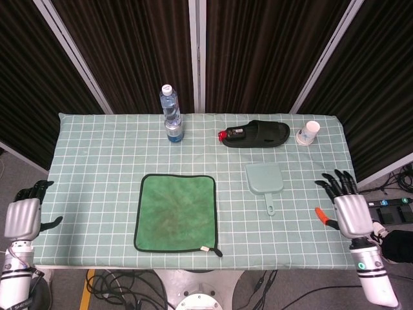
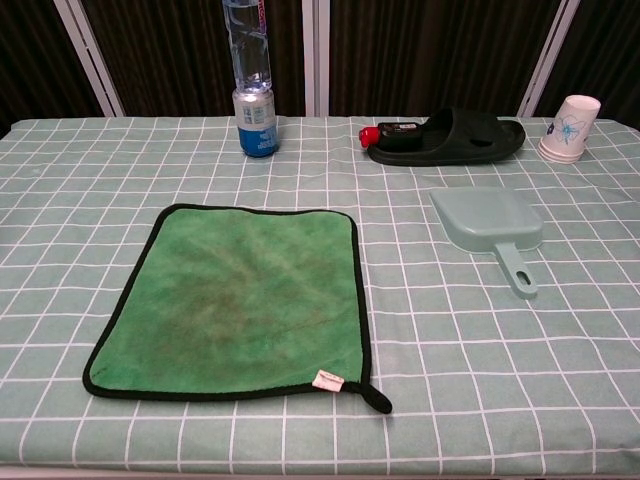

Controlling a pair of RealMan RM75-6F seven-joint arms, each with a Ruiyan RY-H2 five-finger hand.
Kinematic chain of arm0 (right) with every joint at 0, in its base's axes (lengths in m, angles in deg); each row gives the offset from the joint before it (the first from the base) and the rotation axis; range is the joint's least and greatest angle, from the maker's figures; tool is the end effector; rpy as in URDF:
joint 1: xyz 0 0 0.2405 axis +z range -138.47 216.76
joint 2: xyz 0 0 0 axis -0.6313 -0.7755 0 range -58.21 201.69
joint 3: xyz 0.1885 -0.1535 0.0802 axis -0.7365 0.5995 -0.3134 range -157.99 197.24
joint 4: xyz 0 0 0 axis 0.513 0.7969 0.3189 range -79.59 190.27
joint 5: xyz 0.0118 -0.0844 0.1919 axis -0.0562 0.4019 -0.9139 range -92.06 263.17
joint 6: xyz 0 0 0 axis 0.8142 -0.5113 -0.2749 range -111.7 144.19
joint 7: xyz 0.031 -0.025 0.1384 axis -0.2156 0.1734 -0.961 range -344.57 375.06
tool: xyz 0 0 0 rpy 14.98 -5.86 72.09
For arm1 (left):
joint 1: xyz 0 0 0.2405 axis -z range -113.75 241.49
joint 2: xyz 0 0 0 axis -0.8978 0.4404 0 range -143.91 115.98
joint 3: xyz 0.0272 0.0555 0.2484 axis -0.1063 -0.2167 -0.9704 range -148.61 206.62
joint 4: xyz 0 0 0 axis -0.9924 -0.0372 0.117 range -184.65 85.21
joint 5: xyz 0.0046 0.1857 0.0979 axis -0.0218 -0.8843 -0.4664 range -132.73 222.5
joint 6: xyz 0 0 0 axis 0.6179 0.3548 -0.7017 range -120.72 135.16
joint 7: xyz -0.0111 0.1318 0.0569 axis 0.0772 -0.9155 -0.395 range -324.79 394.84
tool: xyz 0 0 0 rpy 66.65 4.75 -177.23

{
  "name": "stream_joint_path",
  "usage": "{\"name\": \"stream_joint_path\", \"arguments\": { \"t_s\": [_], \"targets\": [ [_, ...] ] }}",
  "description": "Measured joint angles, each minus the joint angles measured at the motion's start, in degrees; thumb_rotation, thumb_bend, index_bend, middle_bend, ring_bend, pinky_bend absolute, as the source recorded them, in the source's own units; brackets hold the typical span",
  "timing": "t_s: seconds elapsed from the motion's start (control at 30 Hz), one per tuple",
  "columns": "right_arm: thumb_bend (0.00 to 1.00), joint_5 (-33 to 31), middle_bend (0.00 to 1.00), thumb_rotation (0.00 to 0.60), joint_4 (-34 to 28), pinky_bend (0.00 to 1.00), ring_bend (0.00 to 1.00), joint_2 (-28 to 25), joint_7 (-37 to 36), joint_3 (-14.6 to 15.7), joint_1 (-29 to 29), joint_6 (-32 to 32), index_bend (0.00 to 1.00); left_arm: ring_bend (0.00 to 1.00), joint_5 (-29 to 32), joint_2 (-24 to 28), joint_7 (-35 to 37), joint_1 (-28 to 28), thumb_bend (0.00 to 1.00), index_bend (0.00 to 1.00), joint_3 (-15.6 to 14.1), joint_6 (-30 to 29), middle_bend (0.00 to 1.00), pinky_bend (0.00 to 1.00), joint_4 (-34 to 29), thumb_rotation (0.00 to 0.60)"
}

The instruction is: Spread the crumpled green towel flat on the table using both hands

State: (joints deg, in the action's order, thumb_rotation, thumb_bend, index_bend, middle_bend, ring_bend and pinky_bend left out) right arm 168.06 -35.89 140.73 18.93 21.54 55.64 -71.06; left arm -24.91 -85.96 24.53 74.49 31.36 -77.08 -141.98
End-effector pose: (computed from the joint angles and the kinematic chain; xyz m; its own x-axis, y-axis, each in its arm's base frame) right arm -0.2796 -0.2239 0.1303 0.3996 0.0263 0.9163 -0.9065 -0.1373 0.3993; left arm -0.3177 0.2057 0.1227 0.4136 0.0384 0.9097 0.8950 0.1661 -0.4139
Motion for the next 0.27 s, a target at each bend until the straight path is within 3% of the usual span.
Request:
{"name": "stream_joint_path", "arguments": {
  "t_s": [0.27],
  "targets": [
    [0.18,0.2,0.13,0.521,-1.9,0.00,0.00,-4.4,-6.4,1.5,-7.1,-4.2,0.21,0.27,-5.0,2.8,-1.1,-4.7,0.13,0.25,-2.8,-5.7,0.27,0.21,-6.4,0.600]
  ]
}}
